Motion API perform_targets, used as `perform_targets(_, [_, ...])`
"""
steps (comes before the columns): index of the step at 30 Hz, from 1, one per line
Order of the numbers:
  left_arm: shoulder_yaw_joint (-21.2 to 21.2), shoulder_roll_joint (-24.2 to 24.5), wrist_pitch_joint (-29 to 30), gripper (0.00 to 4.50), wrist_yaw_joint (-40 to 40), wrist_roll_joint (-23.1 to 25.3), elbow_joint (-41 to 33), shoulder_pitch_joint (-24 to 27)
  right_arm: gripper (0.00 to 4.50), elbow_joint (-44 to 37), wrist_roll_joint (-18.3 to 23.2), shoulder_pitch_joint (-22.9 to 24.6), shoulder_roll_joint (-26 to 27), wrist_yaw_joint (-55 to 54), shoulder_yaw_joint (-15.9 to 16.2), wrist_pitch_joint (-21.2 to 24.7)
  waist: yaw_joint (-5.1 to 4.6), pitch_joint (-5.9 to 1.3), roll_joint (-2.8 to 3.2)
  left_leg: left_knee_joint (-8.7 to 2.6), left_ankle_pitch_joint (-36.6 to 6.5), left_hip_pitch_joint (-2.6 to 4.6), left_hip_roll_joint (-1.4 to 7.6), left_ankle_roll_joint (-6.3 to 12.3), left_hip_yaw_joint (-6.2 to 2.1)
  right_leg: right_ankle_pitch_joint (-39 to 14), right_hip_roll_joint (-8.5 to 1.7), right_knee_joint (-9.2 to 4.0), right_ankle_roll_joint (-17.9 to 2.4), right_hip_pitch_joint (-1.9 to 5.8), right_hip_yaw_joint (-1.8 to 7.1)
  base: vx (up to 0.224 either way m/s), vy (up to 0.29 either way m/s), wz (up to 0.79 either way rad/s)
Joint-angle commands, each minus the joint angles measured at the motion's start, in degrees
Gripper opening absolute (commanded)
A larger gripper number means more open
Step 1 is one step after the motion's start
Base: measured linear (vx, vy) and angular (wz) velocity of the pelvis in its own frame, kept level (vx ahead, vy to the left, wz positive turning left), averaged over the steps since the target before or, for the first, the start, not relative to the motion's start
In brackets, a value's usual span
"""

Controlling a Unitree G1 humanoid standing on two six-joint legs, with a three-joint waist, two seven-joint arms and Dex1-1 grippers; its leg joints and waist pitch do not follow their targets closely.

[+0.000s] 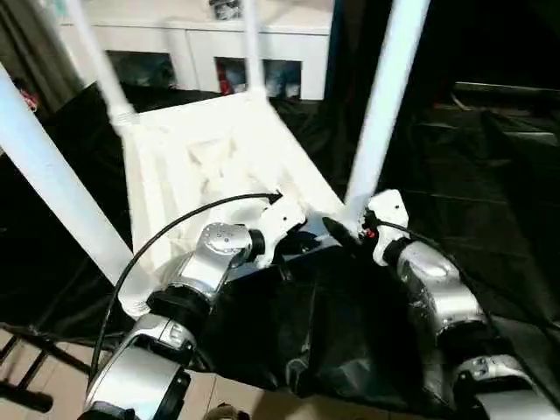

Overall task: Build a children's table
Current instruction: Rotate leg to tighten

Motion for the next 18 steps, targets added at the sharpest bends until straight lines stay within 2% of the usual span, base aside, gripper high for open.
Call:
perform_targets(1, [-0.5, 0.1, -2.4, 0.0, -5.9, -3.9, -3.4, -0.1, 3.9, -1.1, 0.6, 0.2, -1.4, 7.1, 2.3, -0.3, 0.0, -4.04, -1.02, -3.66, -9.8, 0.95, 2.76, 6.28, -1.12, -8.5, -3.66, -3.68, -14.6, 2.9, 2.29, 0.0, 0.0, 0.0])
perform_targets(2, [-0.5, 0.1, -2.4, 0.0, -5.9, -3.9, -3.4, -0.1, 3.9, -1.1, 0.6, 0.2, -1.4, 7.1, 2.3, -0.3, 0.03, -4.01, -1.05, -3.67, -9.9, 0.91, 2.72, 6.32, -1.14, -8.8, -3.61, -3.67, -14.5, 2.98, 2.23, 0.0, 0.0, 0.0])
perform_targets(4, [-0.7, 2.1, -2.4, 0.0, -9.2, -4.2, -3.3, -0.2, 3.9, -3.2, 1.5, 1.4, -3.9, 15.5, 4.2, -0.4, 0.09, -3.97, -1.11, -3.68, -10.4, 0.97, 2.76, 6.34, -1.15, -9.8, -3.52, -3.77, -14.3, 2.95, 2.18, 0.0, 0.0, 0.0])
perform_targets(7, [-0.9, 3.1, -2.1, 0.0, -11.6, -4.5, -3.6, 0.0, 3.9, -4.1, 1.6, 1.9, -5.2, 18.9, 5.3, -0.5, 0.18, -3.98, -1.04, -3.75, -10.4, 0.97, 2.93, 6.3, -1.21, -10.0, -3.61, -3.7, -14.5, 2.84, 2.24, 0.0, 0.0, 0.0])
perform_targets(10, [-0.8, 4.9, -1.2, 0.0, -15.4, -4.8, -4.2, 0.1, 3.9, -6.5, 3.1, 2.9, -7.3, 25.5, 7.0, 1.1, 0.45, -3.99, -1.08, -3.72, -10.2, 1.02, 2.99, 6.32, -1.22, -9.9, -3.63, -3.65, -14.6, 2.88, 2.28, 0.0, 0.0, 0.0])
perform_targets(16, [-1.2, 7.0, -0.9, 0.0, -19.2, -5.5, -3.6, -0.5, 3.9, -7.7, 3.9, 3.2, -8.9, 31.2, 8.4, 2.4, 0.66, -4.01, -1.05, -3.72, -10.1, 1.08, 3.01, 6.37, -1.22, -9.5, -3.6, -3.54, -15.2, 2.77, 2.25, 0.0, 0.0, 0.0])
perform_targets(18, [-1.4, 7.4, -0.4, 0.0, -20.3, -5.6, -3.7, -0.6, 3.64, -8.1, 4.2, 3.3, -9.2, 32.5, 8.6, 3.5, 0.7, -4.06, -1.07, -3.7, -9.7, 1.14, 3.05, 6.26, -1.2, -8.8, -3.61, -3.47, -15.5, 2.72, 2.29, 0.0, 0.0, 0.0])
